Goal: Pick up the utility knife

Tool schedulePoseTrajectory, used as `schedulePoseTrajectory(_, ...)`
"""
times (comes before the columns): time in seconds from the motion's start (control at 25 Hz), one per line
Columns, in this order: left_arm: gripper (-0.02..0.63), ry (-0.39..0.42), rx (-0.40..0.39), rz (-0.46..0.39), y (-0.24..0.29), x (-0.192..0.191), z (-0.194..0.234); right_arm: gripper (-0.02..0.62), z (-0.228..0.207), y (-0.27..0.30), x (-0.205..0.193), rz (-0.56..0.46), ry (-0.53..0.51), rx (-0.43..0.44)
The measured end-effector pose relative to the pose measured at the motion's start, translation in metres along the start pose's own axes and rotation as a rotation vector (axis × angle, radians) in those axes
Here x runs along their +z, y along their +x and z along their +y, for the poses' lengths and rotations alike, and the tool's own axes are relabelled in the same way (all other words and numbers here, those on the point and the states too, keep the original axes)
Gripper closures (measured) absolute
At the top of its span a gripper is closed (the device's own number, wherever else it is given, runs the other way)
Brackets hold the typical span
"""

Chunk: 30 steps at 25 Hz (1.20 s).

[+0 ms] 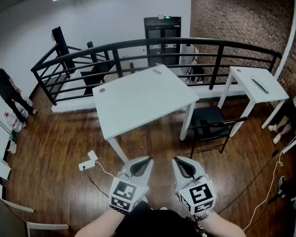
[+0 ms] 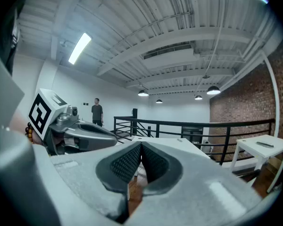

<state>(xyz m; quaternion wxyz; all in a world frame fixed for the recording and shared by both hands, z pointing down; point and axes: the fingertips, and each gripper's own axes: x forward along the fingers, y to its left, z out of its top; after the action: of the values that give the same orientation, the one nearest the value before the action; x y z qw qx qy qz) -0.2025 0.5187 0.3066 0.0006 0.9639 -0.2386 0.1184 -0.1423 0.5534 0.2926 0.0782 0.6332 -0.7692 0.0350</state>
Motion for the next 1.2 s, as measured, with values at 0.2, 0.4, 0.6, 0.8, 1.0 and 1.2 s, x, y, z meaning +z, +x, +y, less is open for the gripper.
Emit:
schedulePoseTrajectory(0.2,0.589,-0.014,-0.010,0.006,0.009,-0.002,0.002,0.601,-0.006,0.005,-0.005,0.021,0.002,-0.005)
schedulePoseTrajectory(0.4,0.589,-0.026,0.006,0.004,0.025,-0.005,0.024,0.601,-0.013,0.033,-0.002,0.017,-0.020,0.016)
schedulePoseTrajectory(0.6,0.589,-0.051,0.017,0.004,0.062,-0.007,0.058,0.601,-0.036,0.080,-0.005,0.040,-0.021,0.037)
schedulePoseTrajectory(0.8,0.589,-0.075,0.022,0.006,0.108,-0.011,0.105,0.601,-0.065,0.139,-0.007,0.058,-0.024,0.041)
schedulePoseTrajectory(1.0,0.589,-0.092,0.006,0.005,0.156,-0.004,0.159,0.601,-0.094,0.206,0.007,0.061,-0.041,0.027)
schedulePoseTrajectory(1.2,0.589,-0.095,-0.019,-0.002,0.197,0.009,0.202,0.601,-0.116,0.263,0.024,0.057,-0.054,0.023)
